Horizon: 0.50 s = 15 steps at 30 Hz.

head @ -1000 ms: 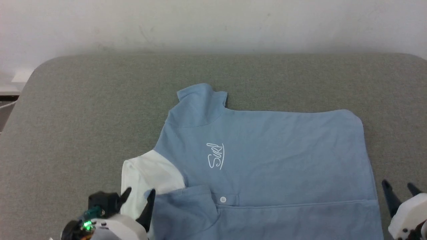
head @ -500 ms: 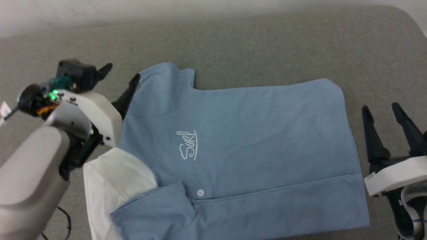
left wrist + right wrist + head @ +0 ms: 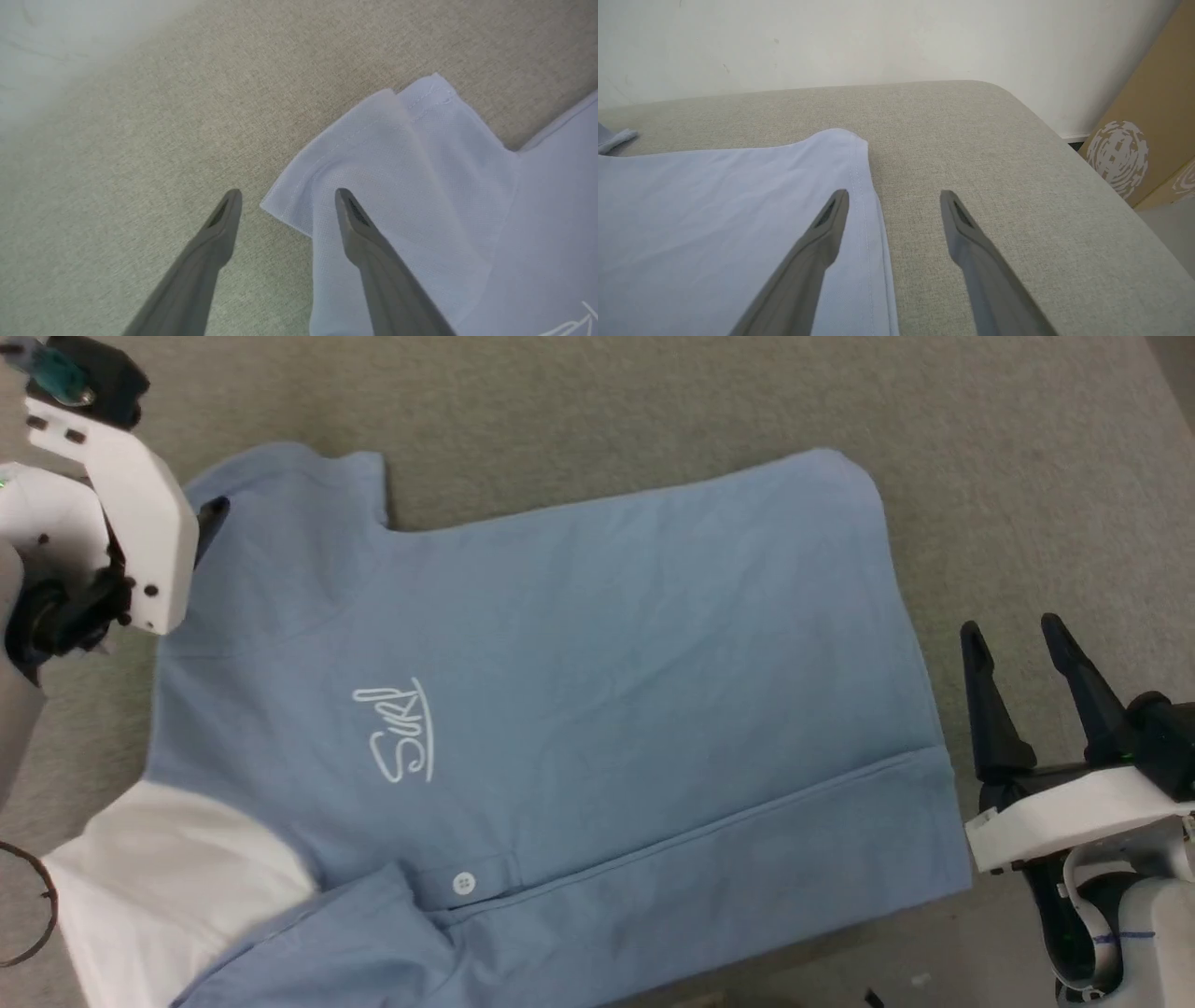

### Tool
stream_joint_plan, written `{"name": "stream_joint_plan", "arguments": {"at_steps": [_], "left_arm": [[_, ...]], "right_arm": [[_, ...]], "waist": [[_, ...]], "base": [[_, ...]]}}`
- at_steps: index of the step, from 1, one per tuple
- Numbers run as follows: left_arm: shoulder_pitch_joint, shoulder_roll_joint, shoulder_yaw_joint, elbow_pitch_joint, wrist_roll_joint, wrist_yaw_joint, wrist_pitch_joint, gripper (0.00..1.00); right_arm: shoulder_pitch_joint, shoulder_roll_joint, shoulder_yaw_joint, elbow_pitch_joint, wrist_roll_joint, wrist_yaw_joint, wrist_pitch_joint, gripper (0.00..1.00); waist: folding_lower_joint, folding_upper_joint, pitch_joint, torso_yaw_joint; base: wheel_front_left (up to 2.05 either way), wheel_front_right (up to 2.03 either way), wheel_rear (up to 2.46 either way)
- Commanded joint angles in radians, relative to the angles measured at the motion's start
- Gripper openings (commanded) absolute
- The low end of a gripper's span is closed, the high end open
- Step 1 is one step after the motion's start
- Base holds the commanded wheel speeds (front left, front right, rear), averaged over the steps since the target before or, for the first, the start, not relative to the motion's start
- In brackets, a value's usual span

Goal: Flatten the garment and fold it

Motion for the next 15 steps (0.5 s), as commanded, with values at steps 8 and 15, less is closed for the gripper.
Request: {"name": "stream_joint_plan", "arguments": {"at_steps": [8,15], "left_arm": [[-0.049,0.046,-0.071,0.081,0.042,0.004,0.173,1.0],[-0.042,0.033,-0.069,0.082,-0.009,0.02,0.268,0.0]], "right_arm": [[-0.036,0.016,-0.007,0.051,-0.009,-0.002,-0.027,1.0],[-0.05,0.008,-0.004,0.066,-0.016,-0.002,-0.025,1.0]], "waist": [[-0.0003,0.0,0.093,-0.076],[-0.0003,0.0,0.088,-0.054]], "base": [[0.0,0.0,0.0],[0.0,0.0,0.0]]}}
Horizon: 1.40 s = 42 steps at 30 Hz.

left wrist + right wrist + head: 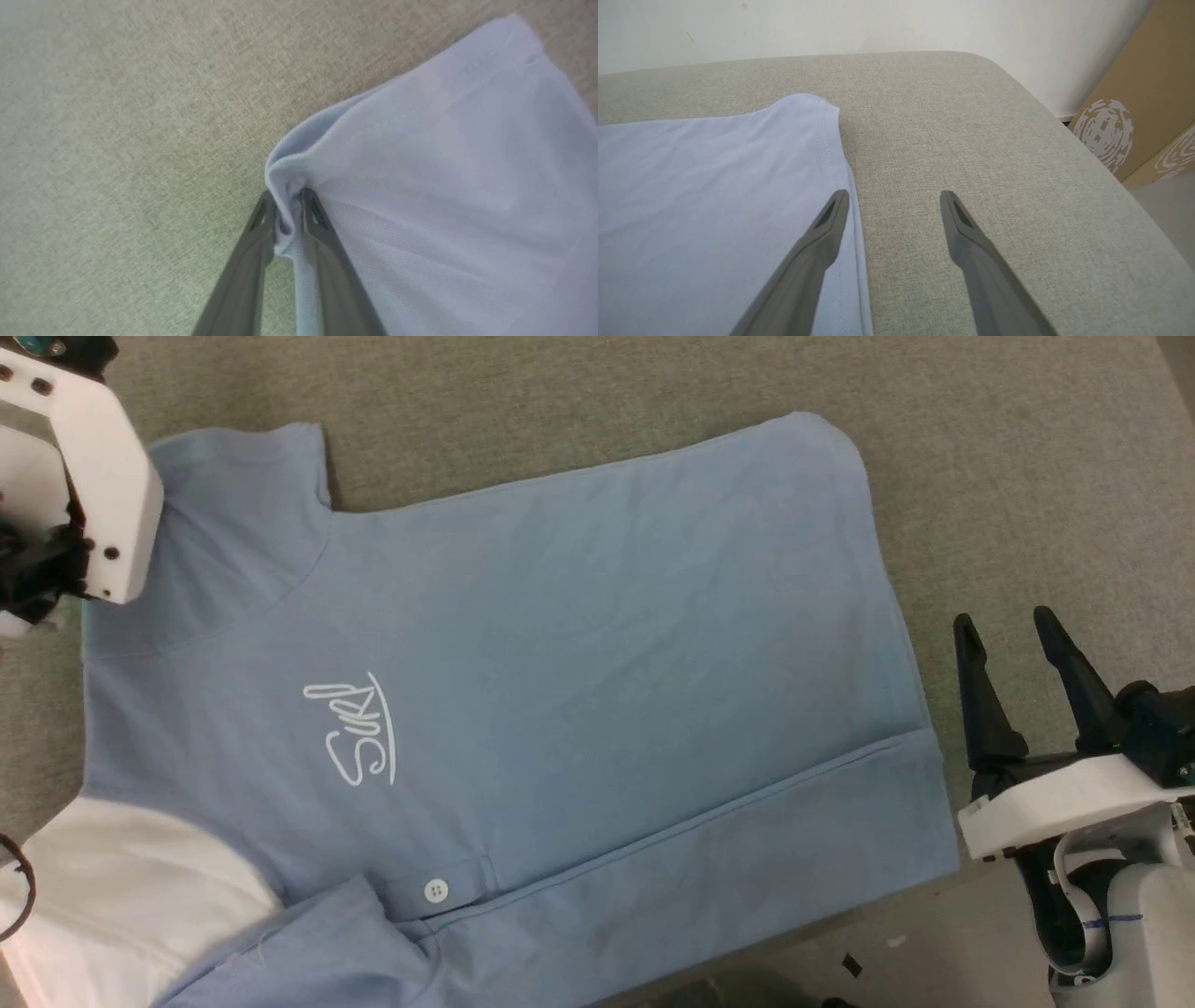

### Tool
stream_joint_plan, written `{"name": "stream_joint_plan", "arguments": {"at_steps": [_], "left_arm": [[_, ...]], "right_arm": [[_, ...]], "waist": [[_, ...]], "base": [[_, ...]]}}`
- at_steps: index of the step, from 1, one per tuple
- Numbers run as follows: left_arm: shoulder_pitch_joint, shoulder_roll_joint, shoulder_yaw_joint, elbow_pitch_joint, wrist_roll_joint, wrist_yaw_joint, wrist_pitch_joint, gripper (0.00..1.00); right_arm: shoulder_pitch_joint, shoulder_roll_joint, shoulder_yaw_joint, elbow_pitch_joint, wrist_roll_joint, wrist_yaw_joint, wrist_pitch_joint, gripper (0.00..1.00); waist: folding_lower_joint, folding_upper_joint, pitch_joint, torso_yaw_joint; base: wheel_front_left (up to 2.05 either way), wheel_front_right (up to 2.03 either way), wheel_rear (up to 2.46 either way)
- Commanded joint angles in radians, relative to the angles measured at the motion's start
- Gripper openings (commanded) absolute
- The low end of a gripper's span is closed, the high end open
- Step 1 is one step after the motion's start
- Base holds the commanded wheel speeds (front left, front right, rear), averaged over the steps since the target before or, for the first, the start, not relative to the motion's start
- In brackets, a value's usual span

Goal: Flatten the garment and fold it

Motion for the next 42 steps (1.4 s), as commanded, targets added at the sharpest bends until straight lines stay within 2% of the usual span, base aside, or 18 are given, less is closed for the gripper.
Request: {"name": "stream_joint_plan", "arguments": {"at_steps": [1,7,10,16,22,27,35,40,41,42], "left_arm": [[0.06,0.002,-0.021,0.036,0.002,0.016,0.014,0.0],[0.055,-0.035,-0.007,-0.004,0.022,0.032,-0.117,0.0],[0.052,-0.056,-0.012,-0.033,0.05,0.026,-0.208,0.0],[0.054,-0.097,-0.023,-0.112,0.088,0.016,-0.363,0.0],[0.061,-0.128,-0.044,-0.204,0.111,0.018,-0.424,0.0],[0.085,-0.157,-0.065,-0.276,0.129,0.035,-0.462,0.0],[0.1,-0.218,-0.094,-0.334,0.145,0.05,-0.514,0.0],[0.096,-0.248,-0.106,-0.316,0.15,0.047,-0.547,0.0],[0.095,-0.252,-0.108,-0.311,0.151,0.046,-0.553,0.0],[0.094,-0.257,-0.109,-0.305,0.151,0.046,-0.56,0.0]], "right_arm": [[-0.02,-0.006,0.0,0.003,-0.004,-0.002,-0.001,1.0],[-0.037,-0.063,0.014,-0.015,-0.013,-0.002,0.029,1.0],[-0.053,-0.12,0.049,-0.037,-0.004,-0.002,0.086,1.0],[-0.14,-0.278,0.115,-0.053,0.082,-0.002,0.297,1.0],[-0.301,-0.444,0.208,0.02,0.198,-0.002,0.533,1.0],[-0.446,-0.558,0.324,0.119,0.247,-0.002,0.656,1.0],[-0.606,-0.687,0.555,0.271,0.229,-0.002,0.721,1.0],[-0.645,-0.715,0.694,0.337,0.27,-0.002,0.71,1.0],[-0.649,-0.72,0.721,0.347,0.28,-0.002,0.71,0.87],[-0.654,-0.725,0.743,0.356,0.292,-0.002,0.708,0.1]], "waist": [[0.0001,0.0,-0.008,0.013],[0.0001,0.0,-0.06,0.061],[0.0001,0.0,-0.088,0.095],[0.0001,0.0,-0.11,0.176],[0.0001,0.0,-0.074,0.267],[0.0001,0.0,-0.039,0.338],[0.0001,0.0,0.001,0.43],[0.0001,0.0,0.008,0.452],[0.0001,0.0,0.008,0.454],[0.0001,0.0,0.008,0.454]], "base": [[0.0,0.0,0.0],[0.0,0.0,0.0],[0.0,0.0,0.0],[0.0,0.0,0.0],[0.0,0.0,0.0],[0.0,0.0,0.0],[0.0,0.0,0.0],[0.0,0.0,0.0],[0.0,0.0,0.0],[0.0,0.0,0.0]]}}
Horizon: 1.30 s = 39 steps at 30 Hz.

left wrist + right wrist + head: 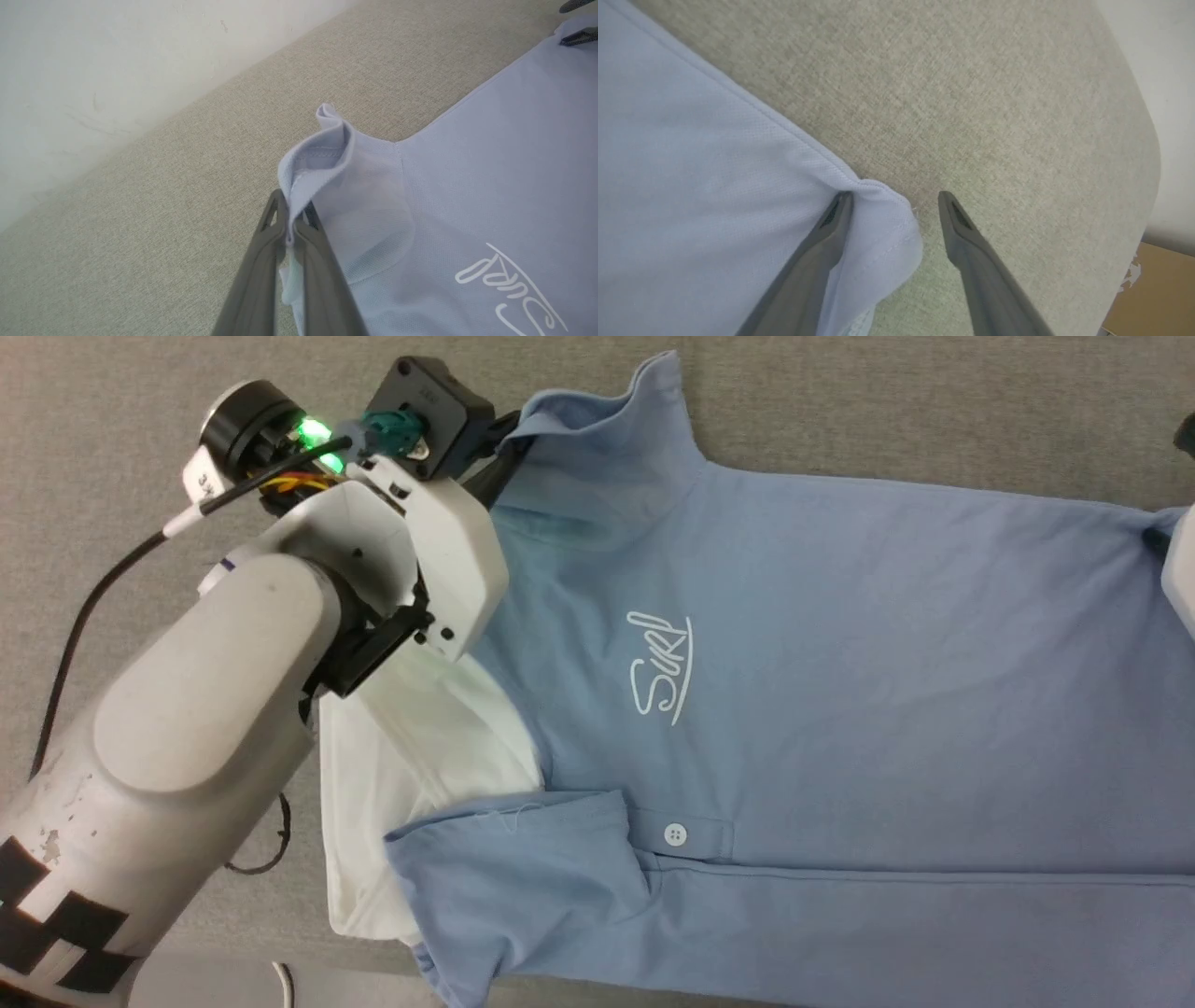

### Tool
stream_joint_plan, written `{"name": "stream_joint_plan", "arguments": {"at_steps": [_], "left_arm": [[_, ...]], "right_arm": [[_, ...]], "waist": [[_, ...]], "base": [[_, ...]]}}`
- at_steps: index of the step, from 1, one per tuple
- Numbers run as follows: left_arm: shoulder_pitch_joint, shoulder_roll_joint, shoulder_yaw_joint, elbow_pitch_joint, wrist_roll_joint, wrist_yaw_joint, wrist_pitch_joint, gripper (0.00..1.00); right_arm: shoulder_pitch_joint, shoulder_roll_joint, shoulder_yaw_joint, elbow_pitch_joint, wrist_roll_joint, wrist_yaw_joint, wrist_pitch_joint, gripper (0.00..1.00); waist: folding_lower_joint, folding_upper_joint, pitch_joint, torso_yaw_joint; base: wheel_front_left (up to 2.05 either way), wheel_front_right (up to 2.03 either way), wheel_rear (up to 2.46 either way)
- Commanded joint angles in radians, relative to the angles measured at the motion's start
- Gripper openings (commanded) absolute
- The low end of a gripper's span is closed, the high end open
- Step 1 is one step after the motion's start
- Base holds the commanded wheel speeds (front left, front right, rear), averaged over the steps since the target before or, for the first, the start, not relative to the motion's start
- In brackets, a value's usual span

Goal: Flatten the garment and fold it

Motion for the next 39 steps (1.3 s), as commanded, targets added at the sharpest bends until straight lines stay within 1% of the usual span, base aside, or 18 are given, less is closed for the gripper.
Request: {"name": "stream_joint_plan", "arguments": {"at_steps": [1,4,8,15,16,23,27,31,35,39], "left_arm": [[0.004,-0.015,-0.005,0.014,0.008,0.005,-0.02,0.0],[-0.001,-0.02,-0.001,0.045,0.005,0.002,-0.041,0.0],[-0.009,-0.014,0.01,0.088,0.004,0.0,-0.073,0.0],[-0.052,-0.016,0.044,0.19,0.017,0.007,-0.171,0.0],[-0.052,-0.016,0.044,0.19,0.017,0.007,-0.171,0.0],[-0.105,-0.048,0.072,0.304,0.04,0.025,-0.311,0.0],[-0.085,-0.056,0.052,0.349,0.05,0.013,-0.349,0.0],[-0.014,-0.043,0.029,0.331,0.052,0.014,-0.371,0.0],[0.108,-0.001,0.011,0.25,0.039,0.035,-0.365,0.0],[0.266,0.06,-0.019,0.124,0.012,0.065,-0.311,0.0]], "right_arm": [[0.021,0.016,0.069,0.037,0.031,0.001,-0.007,0.0],[-0.009,0.015,0.095,0.062,0.059,0.001,-0.047,0.0],[-0.062,0.025,0.097,0.098,0.065,0.001,-0.121,0.0],[-0.137,0.077,0.047,0.184,0.04,0.001,-0.267,0.0],[-0.137,0.077,0.047,0.184,0.04,0.001,-0.267,0.0],[-0.156,0.127,-0.013,0.274,-0.014,0.001,-0.423,0.0],[-0.115,0.157,-0.04,0.309,-0.01,0.001,-0.495,0.0],[-0.035,0.165,-0.062,0.314,0.001,0.001,-0.564,0.0],[0.083,0.167,-0.091,0.29,0.023,0.001,-0.613,0.0],[0.224,0.161,-0.112,0.232,0.036,0.001,-0.629,0.0]], "waist": [[0.0001,0.0,0.013,0.015],[0.0001,0.0,0.004,0.004],[0.0001,0.0,-0.016,-0.022],[0.0001,0.0,-0.054,-0.063],[0.0001,0.0,-0.054,-0.063],[0.0001,0.0,-0.102,-0.082],[0.0001,0.0,-0.145,-0.082],[0.0001,0.0,-0.204,-0.076],[0.0001,0.0,-0.275,-0.069],[0.0001,0.0,-0.33,-0.059]], "base": [[0.0,0.0,0.0],[0.0,0.0,0.0],[0.0,0.0,0.0],[0.0,0.0,0.0],[0.0,0.0,0.0],[0.0,0.0,0.0],[0.0,0.0,0.0],[0.0,0.0,0.0],[0.0,0.0,0.0],[0.0,0.0,0.0]]}}
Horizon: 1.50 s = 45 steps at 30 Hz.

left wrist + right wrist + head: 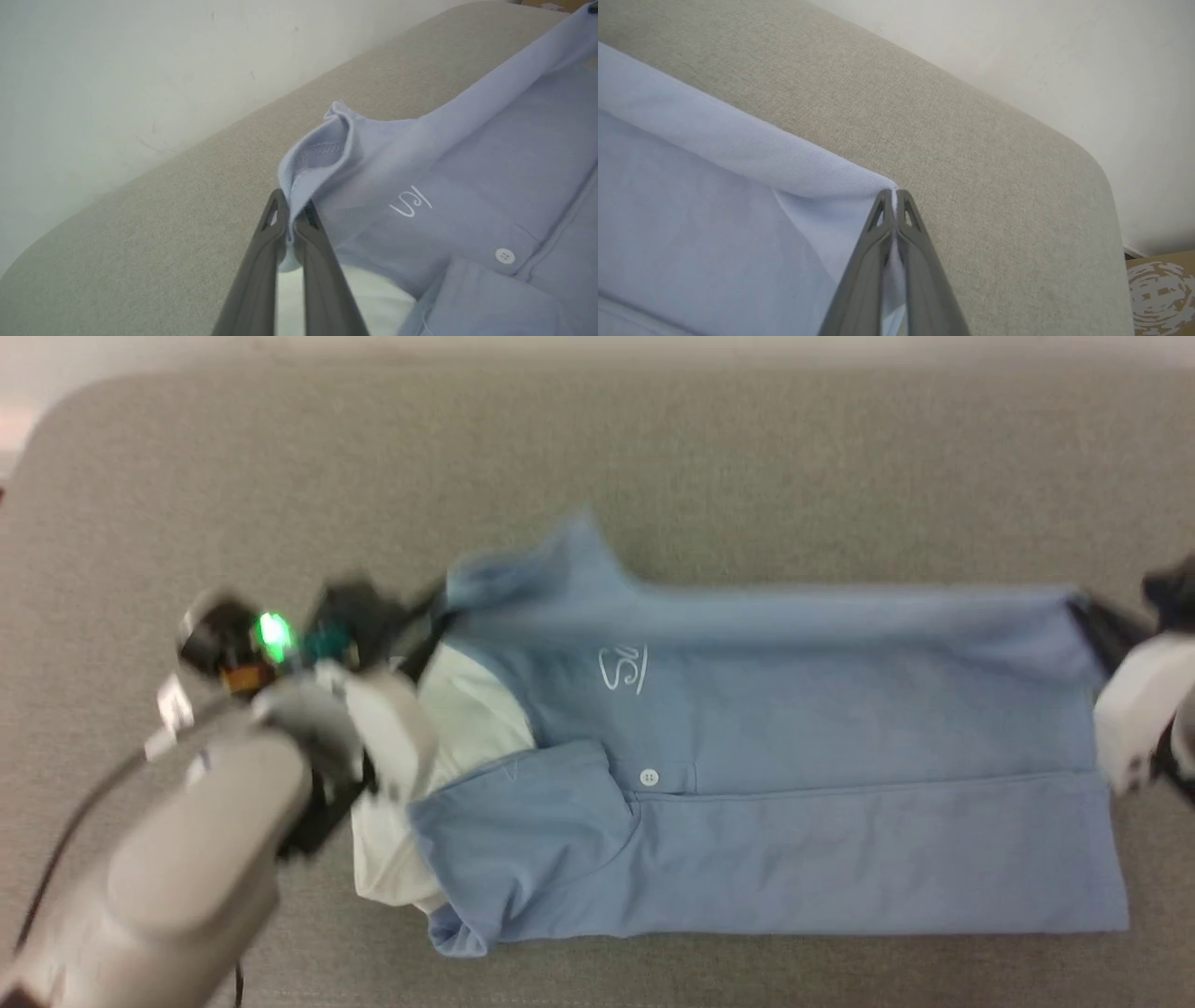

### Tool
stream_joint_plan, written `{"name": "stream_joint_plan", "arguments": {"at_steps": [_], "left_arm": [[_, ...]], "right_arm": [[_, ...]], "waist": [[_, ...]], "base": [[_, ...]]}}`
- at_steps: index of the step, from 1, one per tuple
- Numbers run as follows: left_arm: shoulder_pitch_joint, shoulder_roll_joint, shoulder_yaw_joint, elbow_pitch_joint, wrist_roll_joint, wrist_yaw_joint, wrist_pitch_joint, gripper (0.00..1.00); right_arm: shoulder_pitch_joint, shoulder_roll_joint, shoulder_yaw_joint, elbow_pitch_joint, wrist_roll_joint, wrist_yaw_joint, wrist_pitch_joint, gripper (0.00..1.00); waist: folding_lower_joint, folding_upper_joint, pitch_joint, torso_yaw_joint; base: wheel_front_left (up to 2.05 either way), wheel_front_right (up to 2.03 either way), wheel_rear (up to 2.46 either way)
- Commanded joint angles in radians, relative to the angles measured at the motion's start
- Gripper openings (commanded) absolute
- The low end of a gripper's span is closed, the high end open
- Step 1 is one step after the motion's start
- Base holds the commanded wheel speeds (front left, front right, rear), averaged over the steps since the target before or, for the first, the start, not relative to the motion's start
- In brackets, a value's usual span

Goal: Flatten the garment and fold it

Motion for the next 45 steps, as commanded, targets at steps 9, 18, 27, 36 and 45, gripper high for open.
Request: {"name": "stream_joint_plan", "arguments": {"at_steps": [9,18,27,36,45], "left_arm": [[0.309,0.12,-0.09,-0.23,-0.055,0.074,0.124,0.0],[0.355,0.106,-0.138,-0.164,-0.05,0.058,0.112,0.03],[0.366,0.046,-0.12,-0.037,-0.082,0.06,0.028,1.0],[0.424,0.004,0.057,-0.074,-0.21,0.143,-0.204,1.0],[0.592,-0.112,0.421,-0.267,-0.145,0.241,-0.277,1.0]], "right_arm": [[0.272,-0.03,-0.02,-0.12,0.003,-0.002,0.074,0.0],[0.346,-0.041,-0.018,-0.149,-0.017,-0.002,0.138,0.0],[0.368,-0.029,-0.02,-0.161,0.015,-0.002,0.163,1.0],[0.391,-0.032,-0.149,-0.28,0.067,-0.002,0.199,1.0],[0.521,0.157,-0.491,-0.326,0.033,-0.002,0.299,1.0]], "waist": [[0.0002,0.0,-0.086,0.019],[0.0002,0.0,-0.074,0.024],[0.0002,0.0,-0.109,0.019],[0.0002,0.0,-0.168,0.018],[0.0002,0.0,-0.182,0.021]], "base": [[0.0,0.0,0.0],[0.0,0.0,0.0],[0.0,0.0,0.0],[0.0,0.0,0.0],[0.0,0.0,0.0]]}}
